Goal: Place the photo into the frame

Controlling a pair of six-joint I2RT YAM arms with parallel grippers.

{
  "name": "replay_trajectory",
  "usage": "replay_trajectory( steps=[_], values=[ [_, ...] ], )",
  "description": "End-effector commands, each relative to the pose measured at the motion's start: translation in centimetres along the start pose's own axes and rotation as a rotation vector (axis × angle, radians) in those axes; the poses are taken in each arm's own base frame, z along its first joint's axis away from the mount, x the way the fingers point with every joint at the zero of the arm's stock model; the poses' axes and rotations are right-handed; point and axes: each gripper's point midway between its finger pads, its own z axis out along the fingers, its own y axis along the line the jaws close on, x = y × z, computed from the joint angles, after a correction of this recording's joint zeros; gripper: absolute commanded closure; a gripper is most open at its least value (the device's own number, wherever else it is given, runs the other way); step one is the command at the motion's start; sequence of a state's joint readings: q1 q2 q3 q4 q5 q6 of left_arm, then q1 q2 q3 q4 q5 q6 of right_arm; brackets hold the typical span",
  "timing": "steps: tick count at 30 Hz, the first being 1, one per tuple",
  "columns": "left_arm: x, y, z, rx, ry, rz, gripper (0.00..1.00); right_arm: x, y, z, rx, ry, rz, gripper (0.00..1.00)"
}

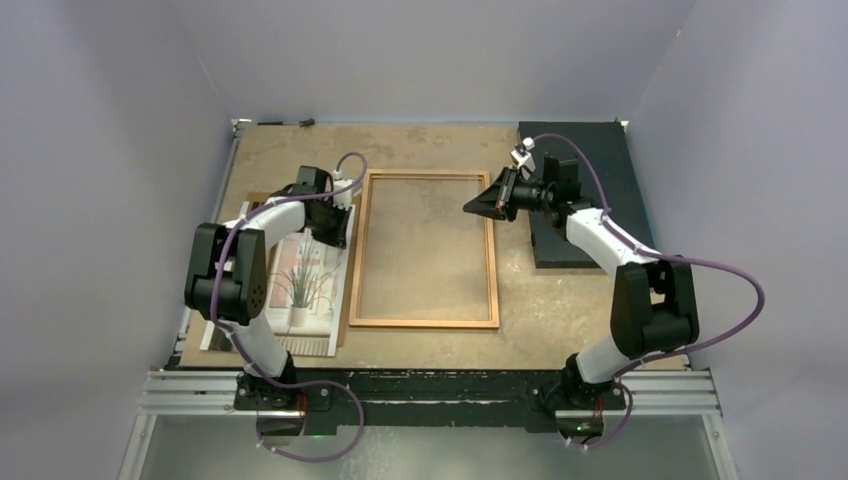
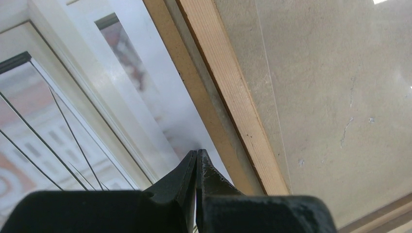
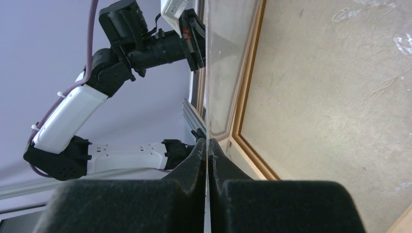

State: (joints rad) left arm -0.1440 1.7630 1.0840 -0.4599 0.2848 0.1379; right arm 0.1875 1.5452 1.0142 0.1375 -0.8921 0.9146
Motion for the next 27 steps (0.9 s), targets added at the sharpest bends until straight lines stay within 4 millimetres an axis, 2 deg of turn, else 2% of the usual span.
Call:
replay_trajectory(
  steps=[1,8,16,27],
  values=[
    [-1.3,-0.8,-1.5,0.017,-0.045,0.002,1.0,-0.5,0.8,-0.3,-0.056,0.019,-0.08,1.0],
    [-0.9,-1.6,-0.6,0.027,-0.029,0.013,1.0,-0.7,0.2,0.1,-0.062,0.033,-0.079,1.0],
    [-1.4,-1.7,-0.1,0.028,-0.029,0.014,1.0,-1.2,0.8,0.1,-0.079,0.056,-0.117,1.0],
    [-1.3,-1.9,0.3,0.028,-0.021,0.011,1.0,-1.6,-0.5,0.1,-0.086,0.073,-0.112,1.0]
  ],
)
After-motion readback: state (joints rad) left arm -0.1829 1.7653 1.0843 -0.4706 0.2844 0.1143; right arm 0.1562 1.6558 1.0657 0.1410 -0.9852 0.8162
